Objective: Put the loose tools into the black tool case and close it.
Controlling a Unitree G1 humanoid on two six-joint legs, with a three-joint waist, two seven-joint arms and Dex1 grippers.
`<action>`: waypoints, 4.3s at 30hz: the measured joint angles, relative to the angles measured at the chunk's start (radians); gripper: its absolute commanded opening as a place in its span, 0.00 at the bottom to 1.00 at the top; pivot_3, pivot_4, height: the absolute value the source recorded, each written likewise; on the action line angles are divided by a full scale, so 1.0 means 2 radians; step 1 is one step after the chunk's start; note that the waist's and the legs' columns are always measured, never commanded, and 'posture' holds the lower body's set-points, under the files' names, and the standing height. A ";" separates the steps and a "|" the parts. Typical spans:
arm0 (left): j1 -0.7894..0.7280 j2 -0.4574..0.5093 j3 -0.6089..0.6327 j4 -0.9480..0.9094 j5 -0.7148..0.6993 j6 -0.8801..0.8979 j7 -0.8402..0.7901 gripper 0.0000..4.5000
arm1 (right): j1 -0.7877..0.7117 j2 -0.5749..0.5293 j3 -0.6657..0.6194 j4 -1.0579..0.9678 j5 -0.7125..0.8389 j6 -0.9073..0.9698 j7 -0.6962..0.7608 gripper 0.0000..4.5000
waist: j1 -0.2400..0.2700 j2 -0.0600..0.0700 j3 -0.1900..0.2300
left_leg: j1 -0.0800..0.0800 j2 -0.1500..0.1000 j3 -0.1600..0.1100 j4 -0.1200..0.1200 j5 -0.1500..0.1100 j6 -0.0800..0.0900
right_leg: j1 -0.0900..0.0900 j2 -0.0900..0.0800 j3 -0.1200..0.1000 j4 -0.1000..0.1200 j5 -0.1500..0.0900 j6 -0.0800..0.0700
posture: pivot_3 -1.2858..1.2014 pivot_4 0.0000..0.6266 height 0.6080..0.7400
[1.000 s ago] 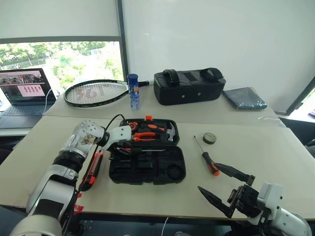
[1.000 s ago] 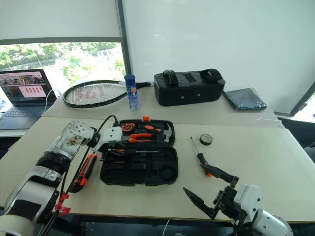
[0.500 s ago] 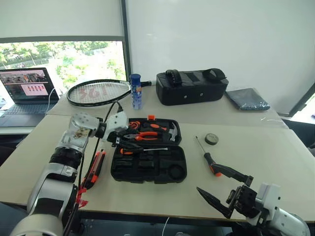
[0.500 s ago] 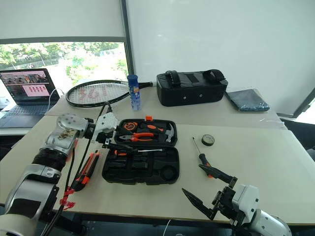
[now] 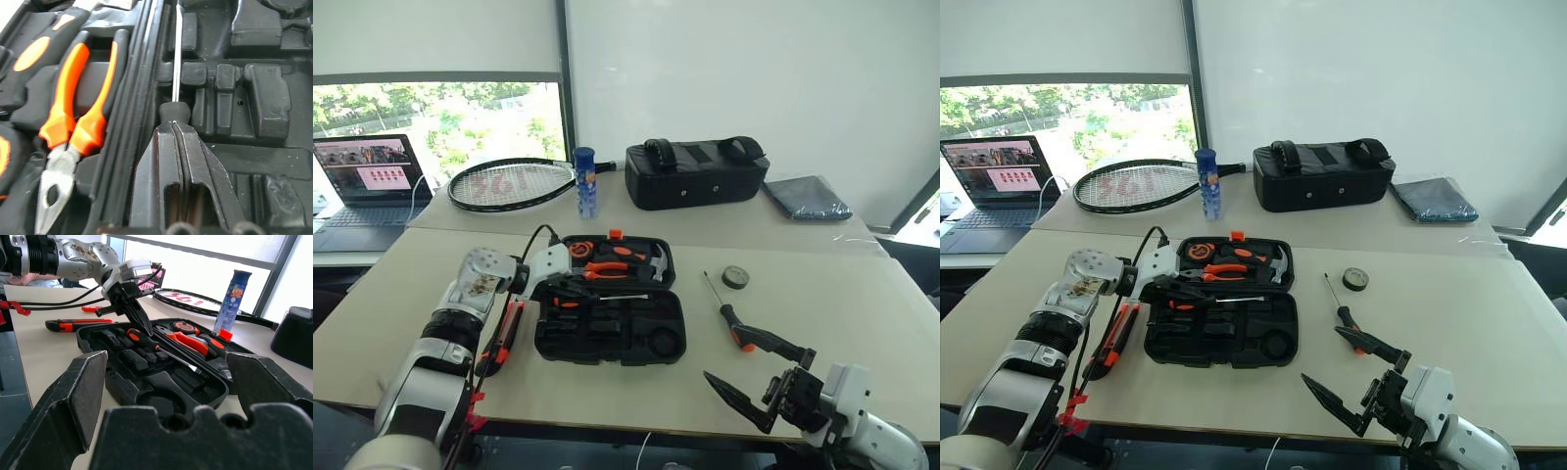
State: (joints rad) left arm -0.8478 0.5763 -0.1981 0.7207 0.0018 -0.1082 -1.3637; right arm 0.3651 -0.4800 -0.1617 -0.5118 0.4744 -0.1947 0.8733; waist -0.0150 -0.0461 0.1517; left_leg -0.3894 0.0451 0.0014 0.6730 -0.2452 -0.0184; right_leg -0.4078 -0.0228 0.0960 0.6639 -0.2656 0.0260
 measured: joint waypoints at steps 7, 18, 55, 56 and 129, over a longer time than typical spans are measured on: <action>0.000 -0.001 -0.009 0.000 0.011 -0.001 0.013 0.02 | 0.001 0.001 0.000 0.012 0.000 -0.008 0.008 1.00 | 0.000 0.000 0.000 | 0.001 0.000 0.000 0.000 0.000 0.000 | 0.002 0.000 0.000 0.000 0.000 0.001 | 0.52 0.24 1.00; 0.001 -0.012 -0.015 0.003 0.020 0.036 0.040 0.02 | 0.005 0.005 0.006 0.012 -0.005 -0.011 0.004 1.00 | 0.000 0.003 -0.002 | 0.003 0.000 0.000 0.001 0.000 0.000 | 0.003 0.000 0.000 0.000 -0.001 0.003 | 0.52 0.24 1.00; 0.372 0.122 0.252 -0.306 -0.281 0.111 -0.053 0.99 | -0.136 -0.178 -0.078 -0.006 0.128 0.476 -0.213 1.00 | -0.007 0.005 -0.001 | 0.003 0.002 0.001 -0.003 0.000 0.000 | 0.001 0.000 0.001 -0.001 -0.002 -0.002 | 0.52 0.24 1.00; 0.373 0.119 0.248 -0.314 -0.282 0.113 -0.050 0.99 | -0.175 -0.186 -0.060 0.008 0.133 0.518 -0.223 1.00 | -0.008 0.005 0.000 | 0.002 0.002 0.001 -0.003 0.000 0.000 | 0.001 0.000 0.001 -0.001 -0.002 -0.002 | 0.52 0.24 1.00; 0.476 0.080 0.278 -0.379 -0.295 0.108 0.049 1.00 | -0.706 0.009 0.422 0.389 -0.286 0.407 0.164 0.43 | -0.016 0.006 0.002 | -0.006 0.002 0.000 -0.003 0.000 0.000 | -0.009 -0.001 -0.002 0.001 0.000 -0.004 | 0.52 0.24 1.00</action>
State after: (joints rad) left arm 0.1034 0.7360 0.3580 -0.0367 -0.5888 0.1081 -1.2662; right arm -1.0462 -0.4618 0.6822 0.2663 -0.0971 0.6196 1.2004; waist -0.0471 -0.0336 0.1553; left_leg -0.4006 0.0484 0.0014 0.6672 -0.2455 -0.0178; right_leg -0.4259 -0.0244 0.0915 0.6651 -0.2649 0.0185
